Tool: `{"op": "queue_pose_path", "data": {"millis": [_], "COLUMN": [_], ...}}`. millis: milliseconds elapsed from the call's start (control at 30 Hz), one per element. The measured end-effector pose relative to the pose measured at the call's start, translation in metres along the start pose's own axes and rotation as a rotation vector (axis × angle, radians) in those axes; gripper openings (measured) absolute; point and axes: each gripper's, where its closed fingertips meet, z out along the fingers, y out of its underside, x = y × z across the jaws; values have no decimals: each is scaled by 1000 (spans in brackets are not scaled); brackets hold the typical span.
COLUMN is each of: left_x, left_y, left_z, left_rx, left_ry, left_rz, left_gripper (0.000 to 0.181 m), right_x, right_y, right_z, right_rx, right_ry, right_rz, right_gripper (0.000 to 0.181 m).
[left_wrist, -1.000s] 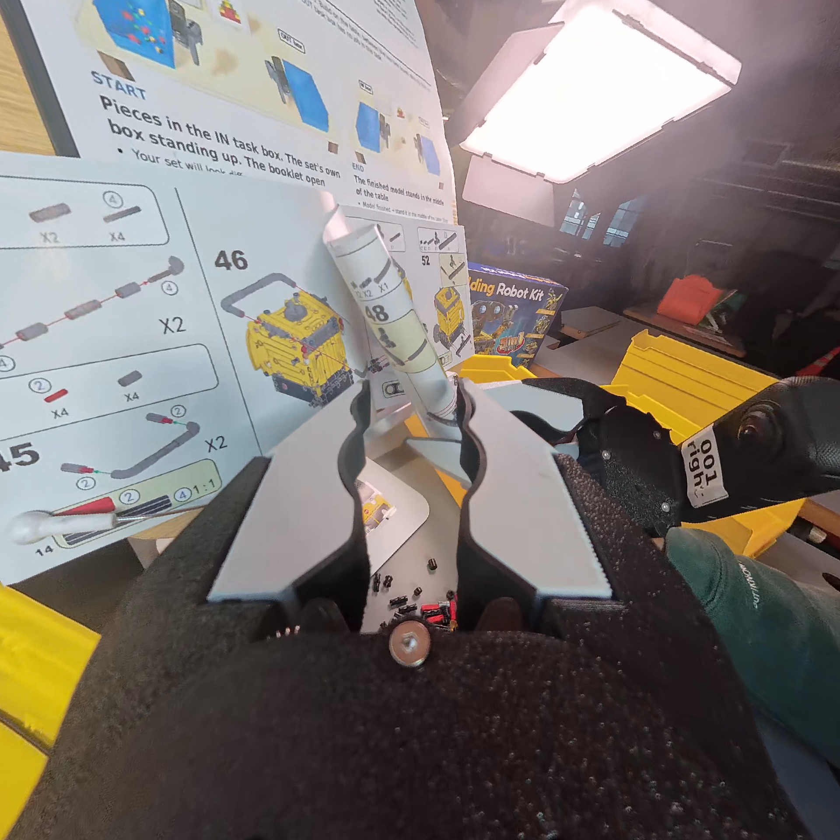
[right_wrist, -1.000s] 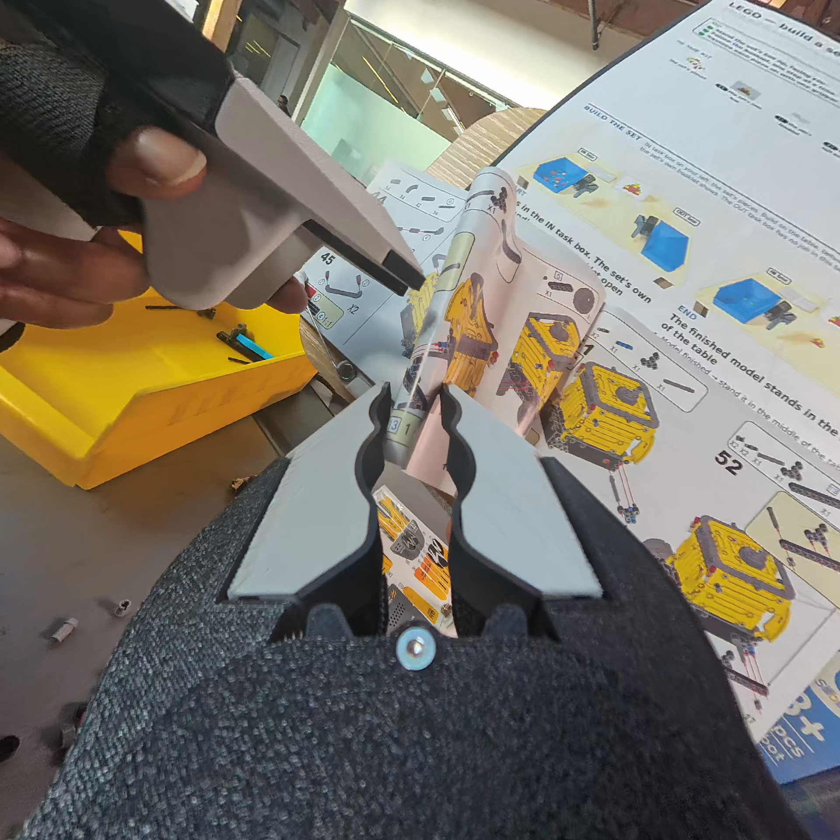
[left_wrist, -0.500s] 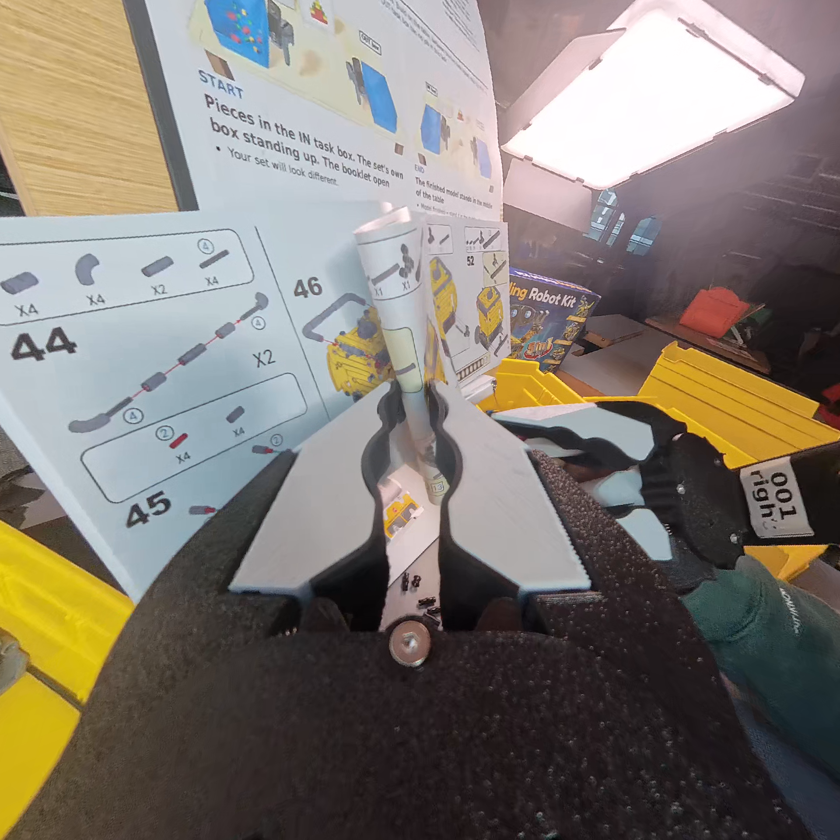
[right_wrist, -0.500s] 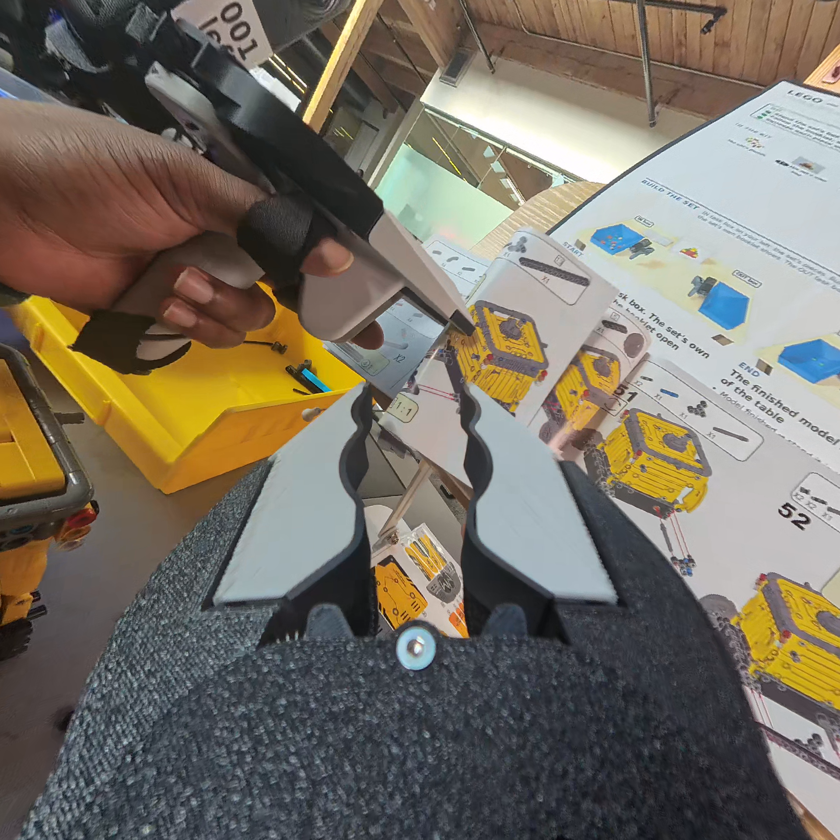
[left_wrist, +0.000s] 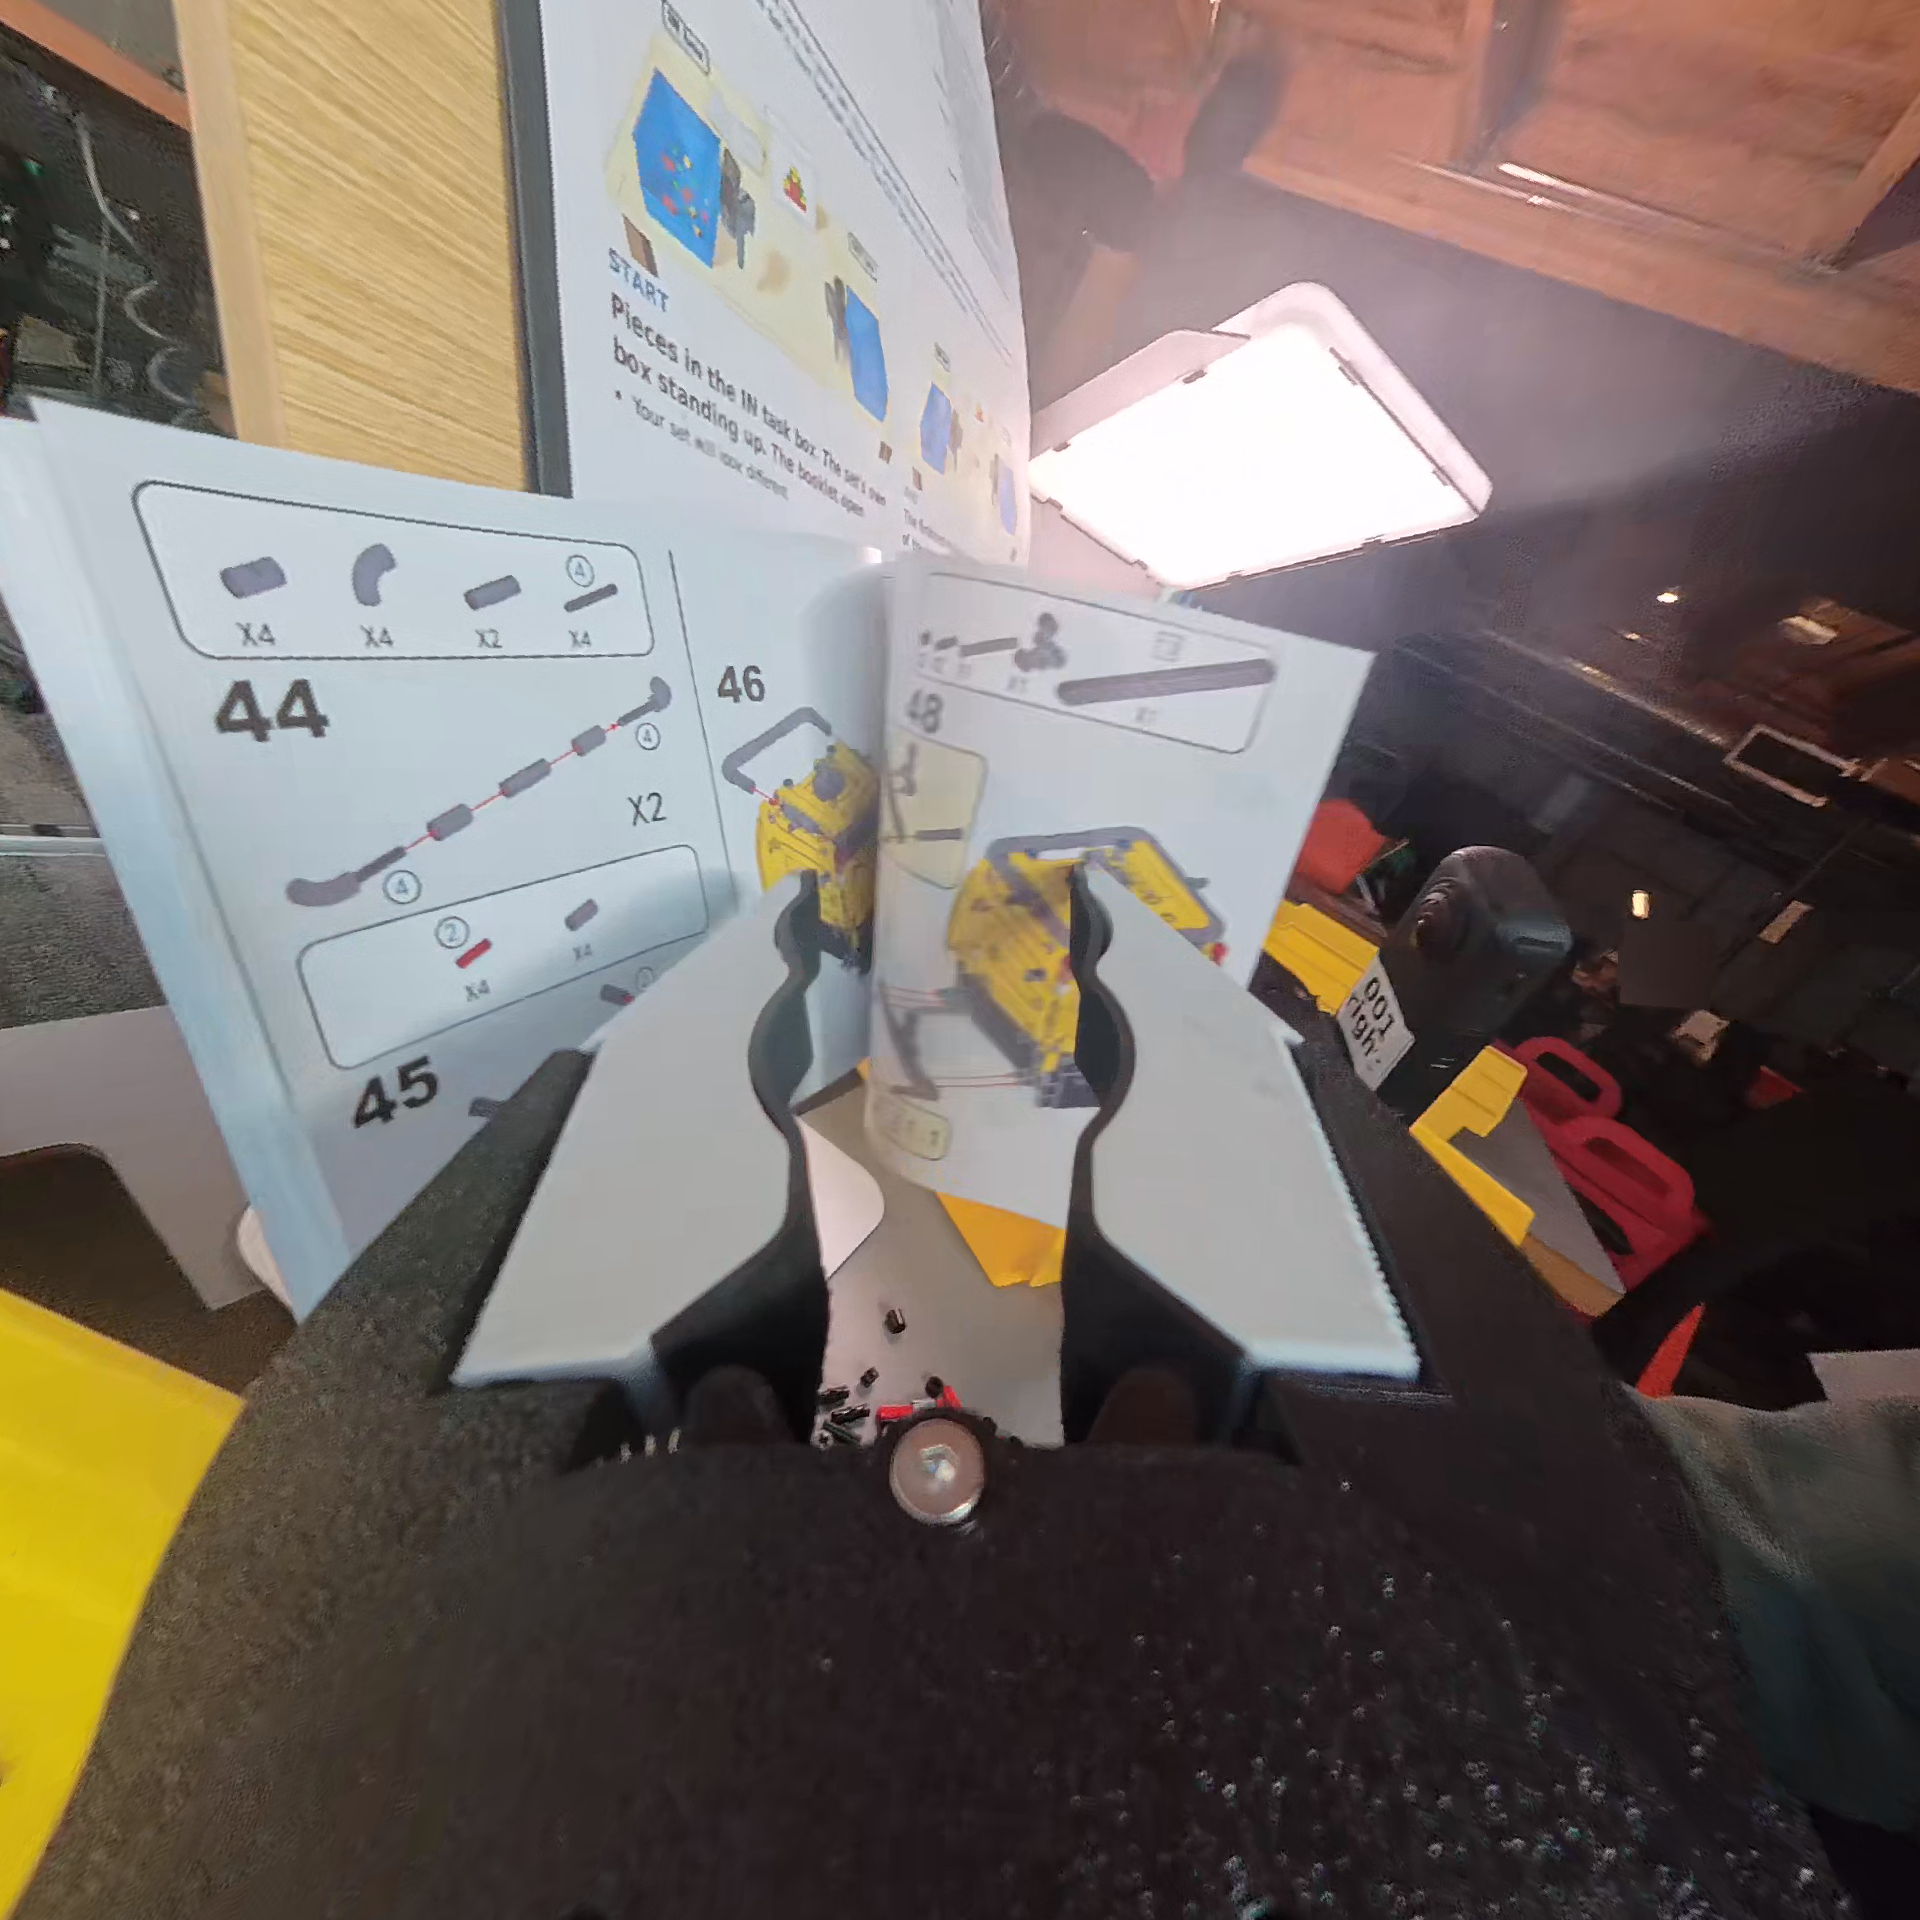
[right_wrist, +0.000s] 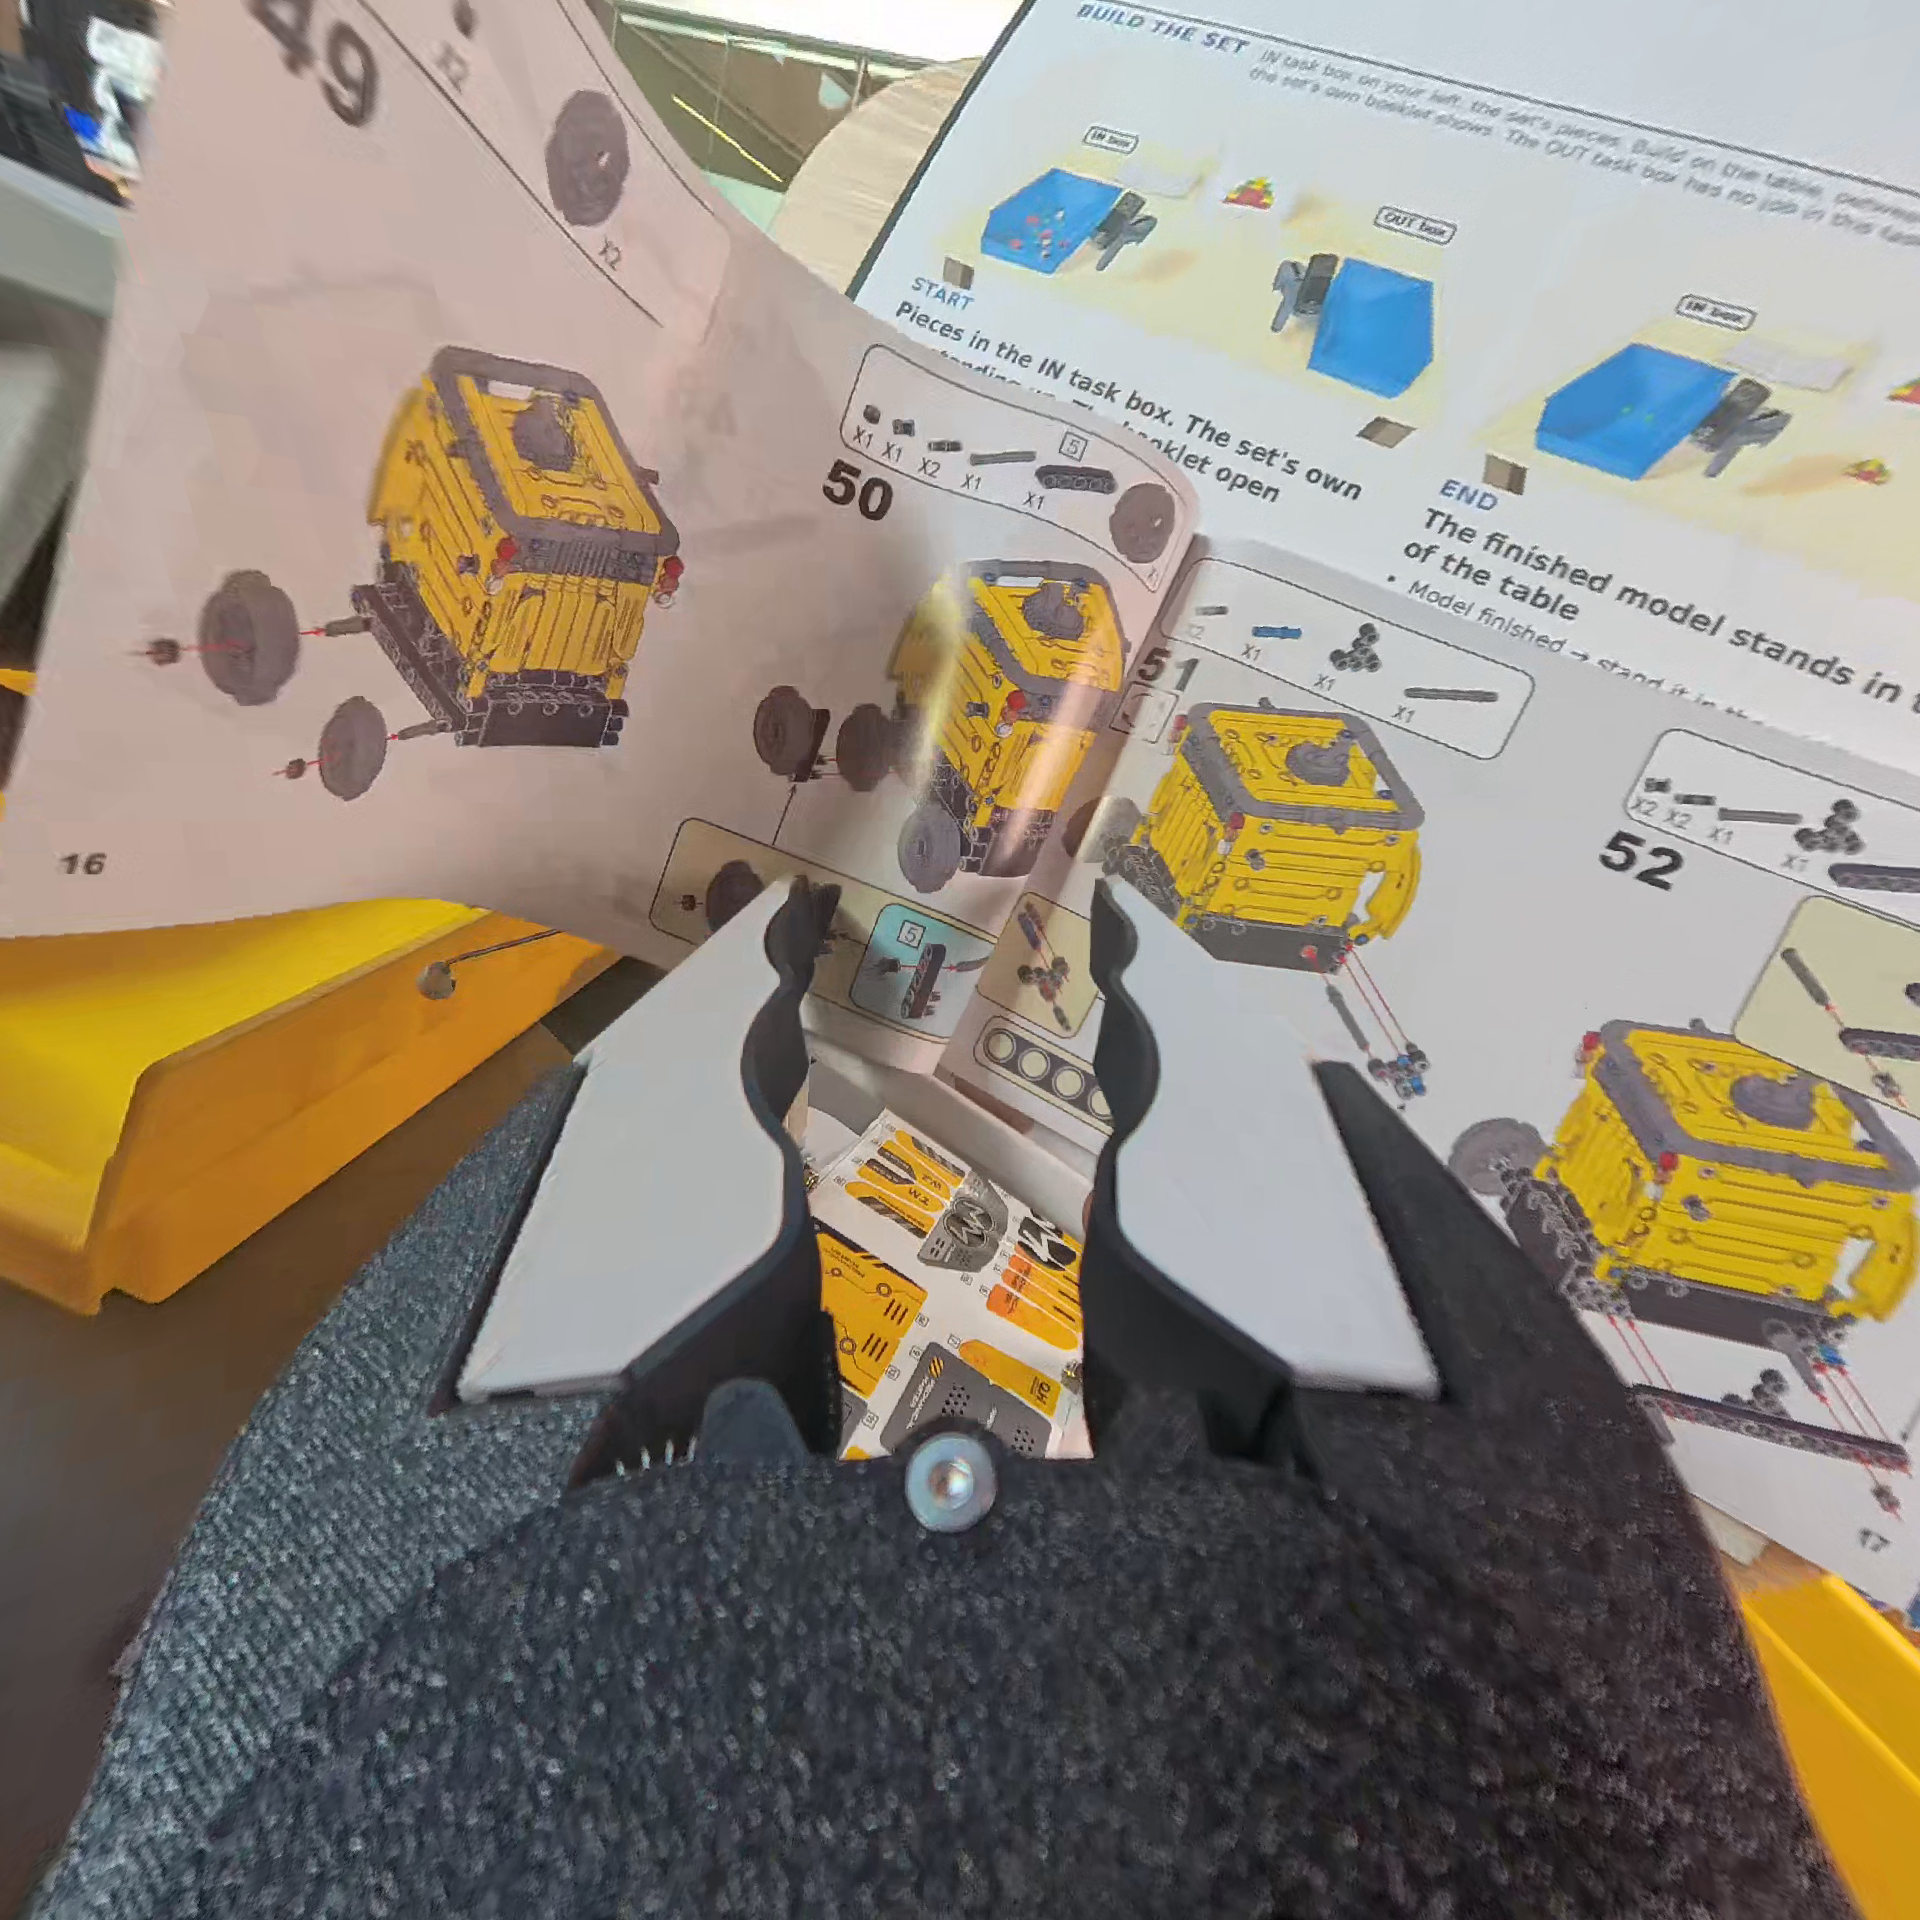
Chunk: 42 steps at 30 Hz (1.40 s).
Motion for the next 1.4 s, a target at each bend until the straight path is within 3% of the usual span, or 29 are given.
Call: {"op": "queue_pose_path", "data": {"millis": [167,300,467,567,900,1033,1267,1400], "left_x": [19,7,-31,-44,-57,-59,-61,-61], "left_y": [-8,1,13,16,15,14,16,15], "left_z": [-23,-31,-36,-39,-42,-43,-43,-43], "left_rx": [86,76,39,41,45,48,52,50], "left_ry": [123,46,-156,-214,-283,-288,-304,-320], "left_rz": [-73,-23,-13,-11,30,29,54,88], "left_gripper": [56,53,13,0,0,0,0,0], "right_x": [-7,-7,-7,-6,-3,14,62,70], "right_y": [0,-1,0,1,-6,-15,20,27], "right_z": [8,12,12,11,2,-7,-13,-14], "right_rx": [-28,-48,-61,-61,-13,37,-121,-177], "right_ry": [35,56,60,61,50,79,302,335], "right_rz": [-25,-35,-34,-34,3,73,36,44], "right_gripper": [53,54,54,54,54,52,53,56]}}
